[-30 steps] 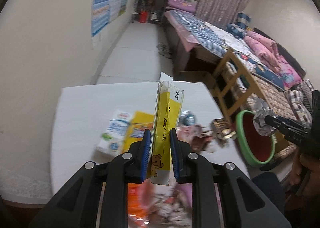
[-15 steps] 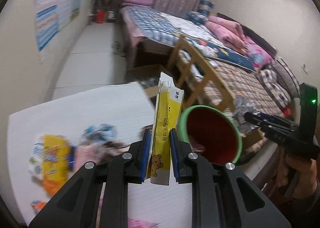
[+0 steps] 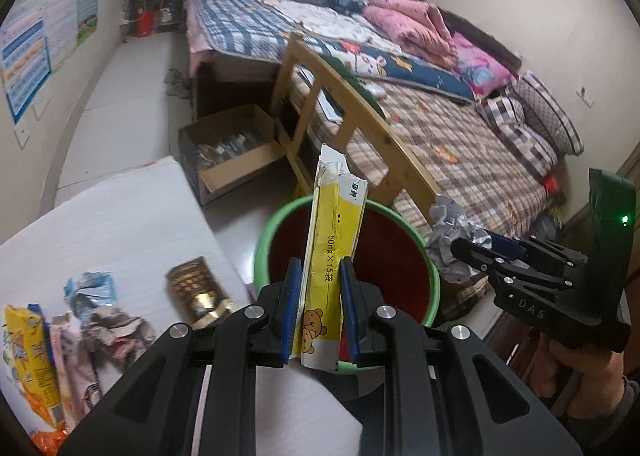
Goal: Collect trash
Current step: 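Carry both items over the green bin and open both grippers, then move both tools back to the table toward the remaining trash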
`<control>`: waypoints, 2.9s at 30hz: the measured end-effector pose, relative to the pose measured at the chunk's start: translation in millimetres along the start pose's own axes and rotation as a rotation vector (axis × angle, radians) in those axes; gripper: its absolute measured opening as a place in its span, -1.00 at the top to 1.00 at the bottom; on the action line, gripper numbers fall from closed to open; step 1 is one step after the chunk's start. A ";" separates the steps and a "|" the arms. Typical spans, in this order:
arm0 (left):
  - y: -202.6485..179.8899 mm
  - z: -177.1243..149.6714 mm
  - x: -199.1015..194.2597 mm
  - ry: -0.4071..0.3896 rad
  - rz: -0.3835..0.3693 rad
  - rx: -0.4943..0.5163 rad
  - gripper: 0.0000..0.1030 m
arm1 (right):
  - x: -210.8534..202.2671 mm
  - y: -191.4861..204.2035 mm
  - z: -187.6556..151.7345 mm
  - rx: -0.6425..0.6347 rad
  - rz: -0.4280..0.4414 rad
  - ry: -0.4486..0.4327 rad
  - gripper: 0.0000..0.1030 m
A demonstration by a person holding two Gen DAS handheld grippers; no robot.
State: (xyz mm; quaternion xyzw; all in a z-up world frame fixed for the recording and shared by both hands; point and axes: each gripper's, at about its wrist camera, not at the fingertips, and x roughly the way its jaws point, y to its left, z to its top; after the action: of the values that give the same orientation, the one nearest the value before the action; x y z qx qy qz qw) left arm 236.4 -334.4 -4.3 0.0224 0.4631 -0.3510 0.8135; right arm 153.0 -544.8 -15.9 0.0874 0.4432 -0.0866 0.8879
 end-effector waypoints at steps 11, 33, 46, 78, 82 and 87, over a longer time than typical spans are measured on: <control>-19.8 11.3 34.2 0.058 0.014 0.038 0.65 | 23.3 -4.3 1.7 -0.005 0.014 0.032 0.33; 20.5 21.4 -4.0 -0.068 0.080 -0.090 -0.84 | 28.4 8.3 0.5 -0.017 -0.015 0.027 -0.87; 76.7 -10.4 -70.4 -0.100 0.196 -0.092 -0.84 | 21.3 75.3 2.7 -0.062 0.055 -0.003 -0.90; 239.5 -119.5 -143.4 -0.011 0.347 -0.205 -0.84 | 55.7 220.2 -1.8 -0.254 0.127 0.055 -0.91; 248.3 -113.1 -120.8 0.025 0.333 -0.200 -0.82 | 76.9 218.4 5.4 -0.253 0.103 0.086 -0.90; 268.3 -104.7 -94.0 0.060 0.325 -0.235 -0.80 | 111.0 217.9 11.4 -0.254 0.085 0.143 -0.81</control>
State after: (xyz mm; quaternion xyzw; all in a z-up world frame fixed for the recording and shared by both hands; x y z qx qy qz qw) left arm 287.4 -42.9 -69.1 0.0122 0.5152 -0.1576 0.8423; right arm 278.0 -344.6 -81.1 -0.0010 0.5086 0.0141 0.8609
